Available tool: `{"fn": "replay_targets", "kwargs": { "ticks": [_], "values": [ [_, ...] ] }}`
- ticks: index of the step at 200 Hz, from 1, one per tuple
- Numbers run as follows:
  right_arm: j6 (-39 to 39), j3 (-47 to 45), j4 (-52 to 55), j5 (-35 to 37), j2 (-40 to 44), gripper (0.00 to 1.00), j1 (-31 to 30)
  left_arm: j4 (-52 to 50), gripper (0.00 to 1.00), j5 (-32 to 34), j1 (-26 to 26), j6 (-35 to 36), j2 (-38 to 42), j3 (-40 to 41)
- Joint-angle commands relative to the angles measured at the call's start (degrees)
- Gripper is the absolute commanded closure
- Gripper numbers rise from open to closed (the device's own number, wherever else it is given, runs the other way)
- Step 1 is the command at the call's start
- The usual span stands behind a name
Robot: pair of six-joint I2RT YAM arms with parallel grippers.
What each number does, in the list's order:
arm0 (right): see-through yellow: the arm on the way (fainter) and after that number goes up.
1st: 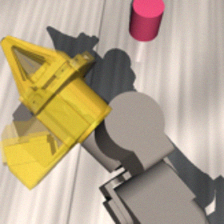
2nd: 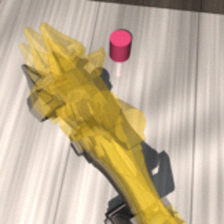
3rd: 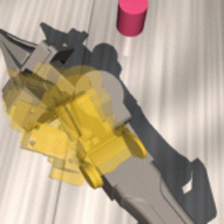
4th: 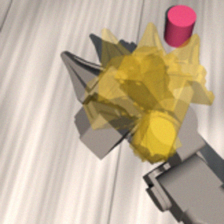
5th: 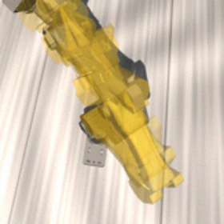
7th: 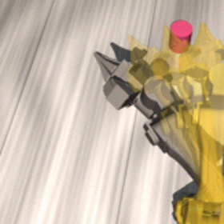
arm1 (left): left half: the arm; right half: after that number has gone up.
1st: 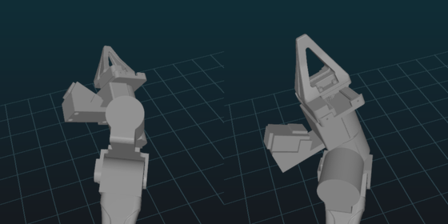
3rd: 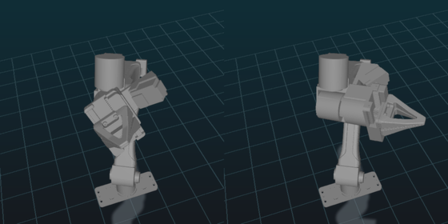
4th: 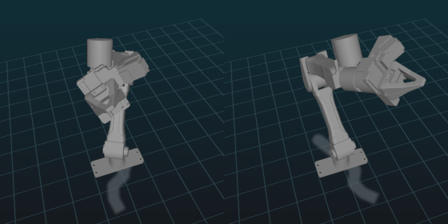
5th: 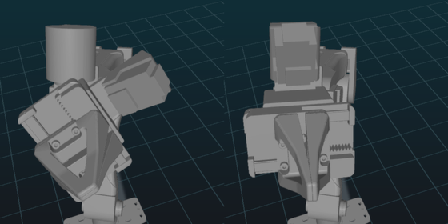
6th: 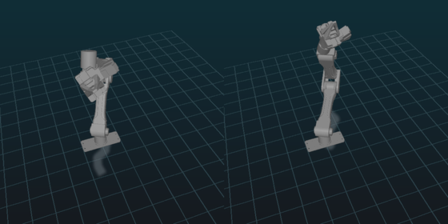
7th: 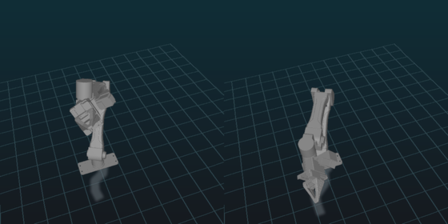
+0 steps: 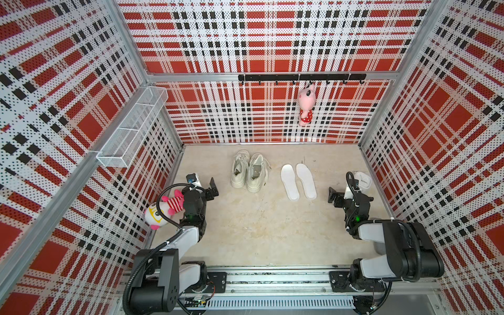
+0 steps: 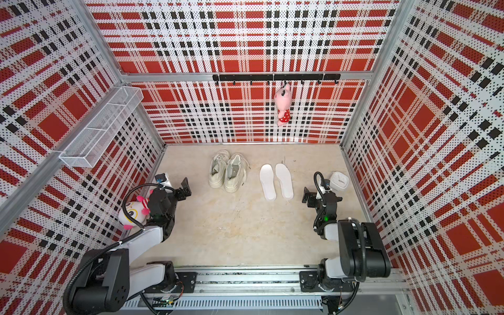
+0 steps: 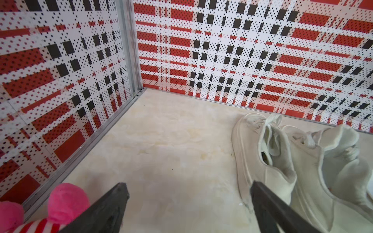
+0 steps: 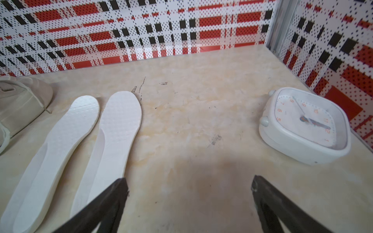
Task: Remove the insole from the shoe
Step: Reset both arms
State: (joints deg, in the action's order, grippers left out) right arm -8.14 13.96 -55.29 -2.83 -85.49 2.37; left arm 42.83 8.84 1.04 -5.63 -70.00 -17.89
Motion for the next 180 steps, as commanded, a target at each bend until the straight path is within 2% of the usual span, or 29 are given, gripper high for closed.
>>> {"fn": "replay_targets", "kwargs": {
  "ticks": [1,14,30,42,53,87,105,143,180],
  "values": [
    [2.9,-2.9,-25.1,-2.0,-6.1,0.0,0.0,13.8,0.02,1.8,0.8,2.6,-3.4,1.5],
    [3.5,-2.1,-18.3,-2.1,-3.4,0.0,0.0,17.7,0.02,0.6,1.0,2.7,-6.4,2.2],
    [2.9,-0.1,-17.8,-1.9,-5.0,0.0,0.0,21.8,0.02,-1.6,1.1,1.4,-10.2,2.6],
    [3.2,2.0,-11.2,-0.2,-3.9,0.0,-0.3,25.0,0.02,-2.8,0.6,1.5,-12.7,3.1],
    [3.8,2.2,-12.4,2.0,-4.8,0.0,-1.4,28.0,0.02,-1.6,-0.5,2.8,-14.4,3.9],
    [4.2,2.4,-11.4,2.2,-4.4,0.0,-1.6,39.9,0.02,-3.6,-0.9,4.3,-20.9,6.4],
    [4.2,2.4,-11.5,2.3,-4.5,0.0,-1.7,37.7,0.02,-2.7,0.5,2.6,-20.3,6.2],
    [5.8,2.7,-11.1,-0.7,-4.5,0.0,-2.1,38.5,0.02,-1.5,-0.1,2.6,-20.4,6.2],
    [5.6,2.8,-10.9,-0.1,-4.5,0.0,-2.1,38.1,0.02,-1.2,-0.4,2.8,-20.4,5.9]
  ]
}}
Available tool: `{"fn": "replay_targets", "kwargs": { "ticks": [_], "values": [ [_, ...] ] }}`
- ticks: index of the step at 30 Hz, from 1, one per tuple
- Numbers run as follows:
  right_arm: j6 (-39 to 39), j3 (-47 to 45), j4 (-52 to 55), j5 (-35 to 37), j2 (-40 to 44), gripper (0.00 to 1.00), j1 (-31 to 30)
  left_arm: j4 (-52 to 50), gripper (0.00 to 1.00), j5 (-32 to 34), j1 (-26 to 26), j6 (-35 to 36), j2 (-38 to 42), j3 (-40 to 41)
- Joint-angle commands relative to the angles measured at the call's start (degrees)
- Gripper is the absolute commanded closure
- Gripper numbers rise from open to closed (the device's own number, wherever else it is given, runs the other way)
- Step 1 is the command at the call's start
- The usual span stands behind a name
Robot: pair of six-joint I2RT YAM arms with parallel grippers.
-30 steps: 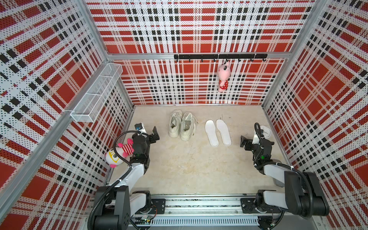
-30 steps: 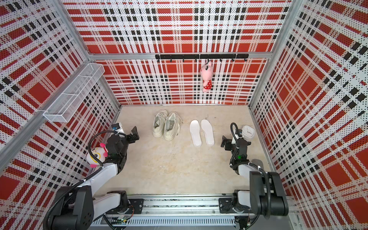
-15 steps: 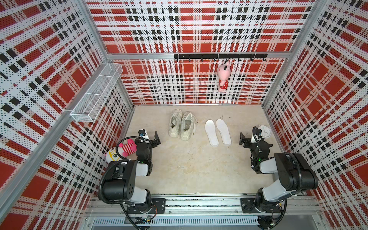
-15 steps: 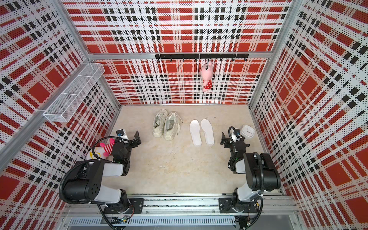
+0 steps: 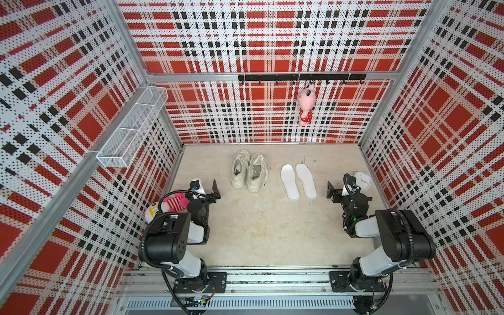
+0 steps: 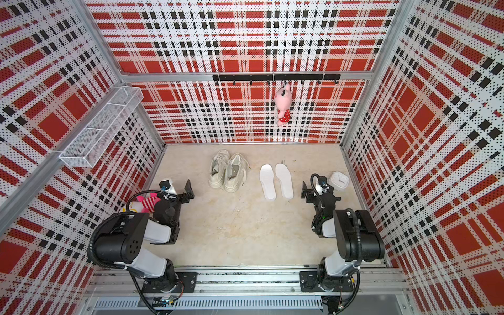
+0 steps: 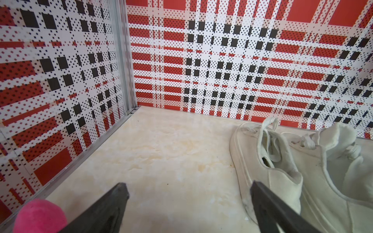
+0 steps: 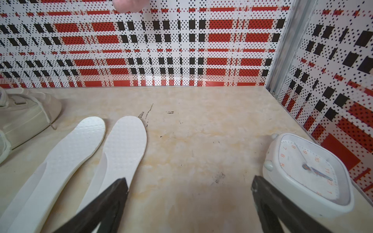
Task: Remove the insole from the shoe
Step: Reset both arms
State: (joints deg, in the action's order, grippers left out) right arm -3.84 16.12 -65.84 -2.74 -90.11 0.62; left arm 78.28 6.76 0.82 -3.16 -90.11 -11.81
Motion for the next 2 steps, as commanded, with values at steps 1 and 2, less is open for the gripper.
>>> {"fn": "replay_targets", "kwargs": {
  "ticks": [1,2],
  "values": [
    [1.2,0.7,-0.3,-0.1,0.1,0.0,-0.4,2.7,0.02,0.9,-0.2,0.3,-0.3,-0.1],
    [1.2,0.8,-0.1,0.3,0.1,0.0,-0.4,2.7,0.02,0.9,-0.2,0.3,-0.3,-0.1]
  ]
}}
